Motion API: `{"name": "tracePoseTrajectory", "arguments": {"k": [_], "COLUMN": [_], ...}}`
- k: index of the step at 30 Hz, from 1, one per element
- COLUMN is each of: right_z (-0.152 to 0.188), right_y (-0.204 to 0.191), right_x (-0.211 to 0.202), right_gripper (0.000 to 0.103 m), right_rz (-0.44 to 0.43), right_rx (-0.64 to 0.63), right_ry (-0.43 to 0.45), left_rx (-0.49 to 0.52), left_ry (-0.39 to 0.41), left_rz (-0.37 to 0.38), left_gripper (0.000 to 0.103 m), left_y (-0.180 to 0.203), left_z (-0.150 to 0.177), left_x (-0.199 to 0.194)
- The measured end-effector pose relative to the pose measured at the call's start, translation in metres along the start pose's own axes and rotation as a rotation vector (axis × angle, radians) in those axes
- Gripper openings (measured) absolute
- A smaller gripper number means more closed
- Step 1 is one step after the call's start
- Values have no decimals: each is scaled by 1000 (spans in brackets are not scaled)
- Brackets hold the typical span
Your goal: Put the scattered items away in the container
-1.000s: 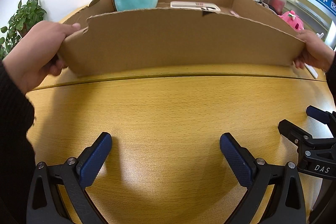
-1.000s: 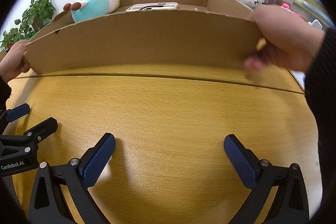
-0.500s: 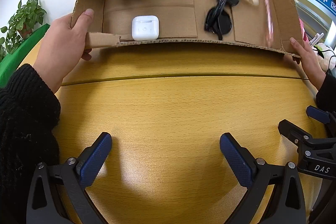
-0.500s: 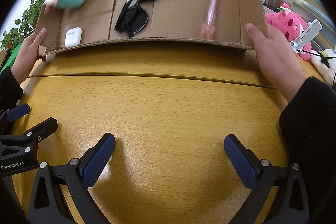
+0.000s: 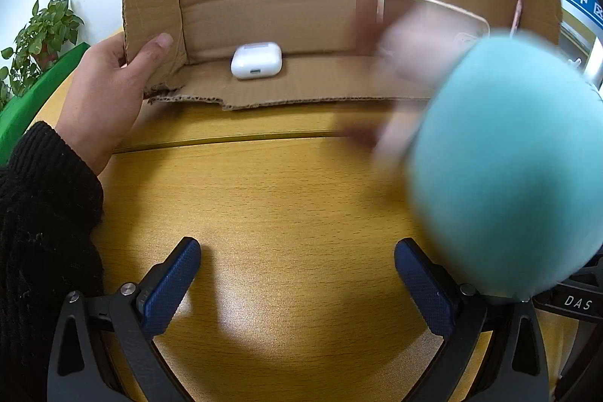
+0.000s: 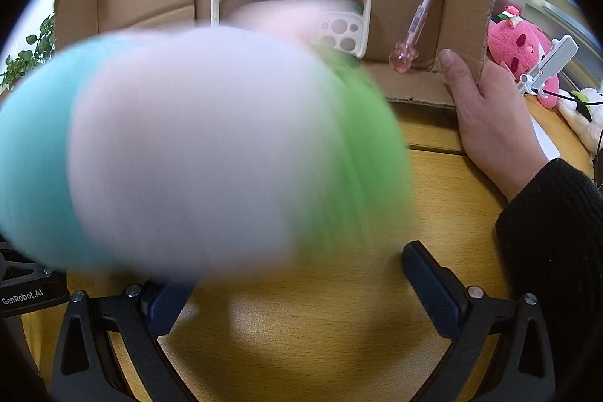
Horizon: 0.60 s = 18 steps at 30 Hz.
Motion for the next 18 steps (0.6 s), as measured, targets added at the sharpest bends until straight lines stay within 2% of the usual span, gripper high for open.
{"name": "tracePoseTrajectory", "arguments": {"k": [18], "right_z": [1], "right_y": [-1], "right_x": [-1], "right_gripper": [103], "right_rz": [0], "right_rx": [0], "right_ry": [1], "left_rx": [0], "left_ry": [0], "left_rz": [0], "left_gripper": [103], "left_y": [0], "left_z": [0], "left_x": [0]}}
Point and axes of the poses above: each gripper's, at about its wrist camera, not at the fingertips, and x roughly the way its jaws point, y to its right, z to its underside, the point moved 10 cm from there along x, roughly the way its jaws point, and after that the axes turned 4 degrees about -z, right-handed, at the moved point
